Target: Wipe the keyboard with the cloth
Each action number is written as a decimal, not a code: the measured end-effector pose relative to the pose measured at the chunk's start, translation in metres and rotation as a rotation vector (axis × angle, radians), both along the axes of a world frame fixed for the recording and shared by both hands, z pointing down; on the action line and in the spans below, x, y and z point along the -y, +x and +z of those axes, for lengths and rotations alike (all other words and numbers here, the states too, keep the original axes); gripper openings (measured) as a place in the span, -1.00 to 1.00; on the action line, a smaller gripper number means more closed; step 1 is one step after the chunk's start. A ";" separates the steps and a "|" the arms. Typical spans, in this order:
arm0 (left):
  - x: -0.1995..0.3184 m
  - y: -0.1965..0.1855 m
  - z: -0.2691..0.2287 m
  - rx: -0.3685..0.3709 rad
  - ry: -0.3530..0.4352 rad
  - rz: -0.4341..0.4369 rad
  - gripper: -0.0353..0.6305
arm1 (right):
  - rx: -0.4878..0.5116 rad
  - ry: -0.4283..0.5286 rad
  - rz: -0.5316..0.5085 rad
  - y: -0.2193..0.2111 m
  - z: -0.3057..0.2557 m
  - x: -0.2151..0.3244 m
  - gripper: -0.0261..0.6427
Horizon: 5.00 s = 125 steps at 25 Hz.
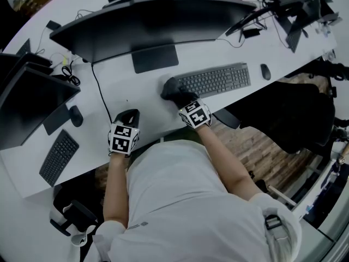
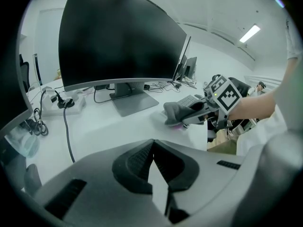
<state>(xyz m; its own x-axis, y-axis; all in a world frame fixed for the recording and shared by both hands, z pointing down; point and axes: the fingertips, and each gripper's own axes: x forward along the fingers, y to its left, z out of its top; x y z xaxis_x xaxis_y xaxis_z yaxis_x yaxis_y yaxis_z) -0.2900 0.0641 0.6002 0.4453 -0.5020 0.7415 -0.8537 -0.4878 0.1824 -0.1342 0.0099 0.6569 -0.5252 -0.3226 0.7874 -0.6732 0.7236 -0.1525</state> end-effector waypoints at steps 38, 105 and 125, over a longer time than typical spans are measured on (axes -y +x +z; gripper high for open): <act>0.026 0.123 0.007 0.029 -0.062 0.032 -0.90 | 0.108 -0.129 0.047 0.118 0.021 0.010 -0.60; 0.093 0.342 0.025 0.060 -0.087 0.272 -0.90 | -0.014 -0.056 0.502 0.459 0.032 0.073 -0.60; 0.066 0.272 0.016 0.052 -0.080 0.257 -0.90 | -0.177 -0.008 0.404 0.381 0.030 0.045 -0.60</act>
<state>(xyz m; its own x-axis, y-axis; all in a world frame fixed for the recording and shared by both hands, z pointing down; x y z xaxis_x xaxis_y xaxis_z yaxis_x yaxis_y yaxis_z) -0.0176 -0.0017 0.6166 0.5110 -0.3159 0.7994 -0.7127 -0.6757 0.1885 0.2472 -0.0351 0.6873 -0.2147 -0.4678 0.8574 -0.9182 0.3959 -0.0140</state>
